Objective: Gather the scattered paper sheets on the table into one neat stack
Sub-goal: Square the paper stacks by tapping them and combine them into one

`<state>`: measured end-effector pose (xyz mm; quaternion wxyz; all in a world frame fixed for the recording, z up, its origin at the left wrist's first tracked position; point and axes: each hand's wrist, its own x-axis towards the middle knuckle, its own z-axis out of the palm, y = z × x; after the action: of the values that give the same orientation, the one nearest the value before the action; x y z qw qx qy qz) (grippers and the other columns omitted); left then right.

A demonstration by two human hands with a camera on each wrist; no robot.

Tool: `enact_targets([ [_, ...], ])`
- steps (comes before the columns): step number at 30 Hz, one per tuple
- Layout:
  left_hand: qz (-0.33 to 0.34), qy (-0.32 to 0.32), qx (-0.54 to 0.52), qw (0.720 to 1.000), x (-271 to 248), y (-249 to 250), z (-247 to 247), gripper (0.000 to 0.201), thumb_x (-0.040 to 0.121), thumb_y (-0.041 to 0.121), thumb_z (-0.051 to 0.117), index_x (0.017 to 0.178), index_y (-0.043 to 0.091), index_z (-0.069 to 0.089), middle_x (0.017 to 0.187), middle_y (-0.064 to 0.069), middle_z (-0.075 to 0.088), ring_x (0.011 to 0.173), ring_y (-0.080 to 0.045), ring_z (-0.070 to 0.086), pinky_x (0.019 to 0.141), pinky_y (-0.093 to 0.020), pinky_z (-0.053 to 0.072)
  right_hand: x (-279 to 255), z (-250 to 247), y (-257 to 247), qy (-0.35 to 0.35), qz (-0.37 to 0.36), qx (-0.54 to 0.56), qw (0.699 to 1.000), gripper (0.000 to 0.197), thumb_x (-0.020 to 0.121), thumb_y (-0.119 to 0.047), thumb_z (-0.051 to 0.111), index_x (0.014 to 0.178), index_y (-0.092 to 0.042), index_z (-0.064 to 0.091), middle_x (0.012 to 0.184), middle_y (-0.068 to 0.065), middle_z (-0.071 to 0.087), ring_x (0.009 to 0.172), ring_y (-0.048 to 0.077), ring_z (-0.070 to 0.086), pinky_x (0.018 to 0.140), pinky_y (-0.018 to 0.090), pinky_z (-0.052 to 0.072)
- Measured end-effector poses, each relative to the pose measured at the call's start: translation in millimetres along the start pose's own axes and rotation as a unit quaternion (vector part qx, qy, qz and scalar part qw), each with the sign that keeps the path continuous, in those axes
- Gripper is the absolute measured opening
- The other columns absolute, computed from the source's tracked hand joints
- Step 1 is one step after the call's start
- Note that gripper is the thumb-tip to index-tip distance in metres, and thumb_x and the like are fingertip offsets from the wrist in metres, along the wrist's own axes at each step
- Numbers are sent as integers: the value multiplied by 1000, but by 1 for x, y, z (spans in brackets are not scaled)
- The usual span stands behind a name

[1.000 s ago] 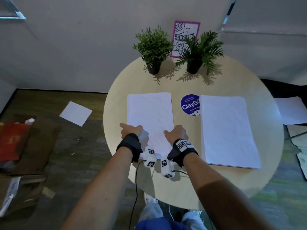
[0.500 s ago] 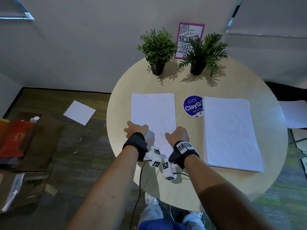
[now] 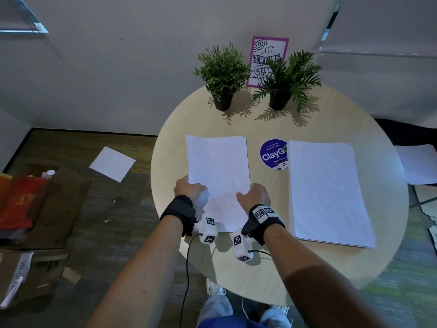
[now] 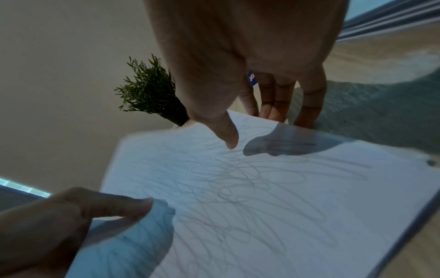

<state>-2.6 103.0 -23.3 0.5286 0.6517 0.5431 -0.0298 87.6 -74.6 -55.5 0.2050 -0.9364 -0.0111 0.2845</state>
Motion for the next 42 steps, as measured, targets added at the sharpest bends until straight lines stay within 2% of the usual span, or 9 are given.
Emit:
enact_targets([
  [6,88,-122,-6,989,-10,4,-12,36,78,-9,67,108,11,68,108,-4,71,104,-26,65,95,-41,52,0,2,7,6,-10,24,1000,66,79,-51,66,132,-15,53,132,4,57,120,26,56,100,43,48],
  [11,159,-162,-97,969,-29,0,-32,41,80,-12,69,115,8,66,113,-5,72,103,-18,67,89,-30,55,6,-11,26,-16,-34,214,976,112,50,-85,74,140,-26,43,123,-14,57,118,17,60,96,44,52],
  [15,181,-142,-145,962,-44,12,-47,38,79,-14,69,108,11,66,107,-5,72,98,-20,68,83,-30,56,-10,-49,23,-83,-189,367,907,57,73,-39,88,121,-21,63,114,-6,73,107,13,69,95,42,55],
  [19,220,-81,-118,965,-57,36,-42,27,81,-11,65,102,5,65,94,-2,70,89,-20,66,77,-31,54,-26,-89,4,33,-236,402,884,15,83,-18,79,92,-12,69,92,5,76,87,23,73,82,42,60],
  [25,309,-26,-191,931,-93,81,-28,9,79,-4,71,80,-7,63,77,-8,64,68,-15,60,60,-27,51,-48,-132,-22,188,-304,328,874,9,92,-16,66,87,-11,60,75,2,62,66,12,57,58,17,44],
  [29,329,-24,-233,915,-100,90,-27,23,78,-2,78,77,18,67,74,9,71,73,-8,65,69,-29,57,-53,-136,-14,214,-313,337,862,13,91,-18,66,85,-9,60,77,9,66,68,24,62,61,35,51],
  [31,307,-35,-213,927,-97,77,-19,19,77,1,80,76,13,66,76,0,69,72,-11,64,69,-34,57,-52,-125,-3,190,-302,350,866,9,87,-20,71,88,-17,63,86,9,70,77,25,67,65,40,56],
  [36,274,-43,-193,941,-97,50,-1,16,68,17,80,69,14,64,76,-12,68,71,-18,59,64,-42,51,-51,-99,16,126,-235,389,882,15,86,-15,75,94,-24,66,94,1,73,85,16,71,74,39,59],
  [42,269,-24,-234,934,-107,64,-1,25,71,5,86,67,27,74,73,11,72,71,-6,66,71,-41,57,-59,-112,6,151,-240,406,869,10,92,-13,68,100,-12,62,95,10,70,89,26,68,70,32,57],
])
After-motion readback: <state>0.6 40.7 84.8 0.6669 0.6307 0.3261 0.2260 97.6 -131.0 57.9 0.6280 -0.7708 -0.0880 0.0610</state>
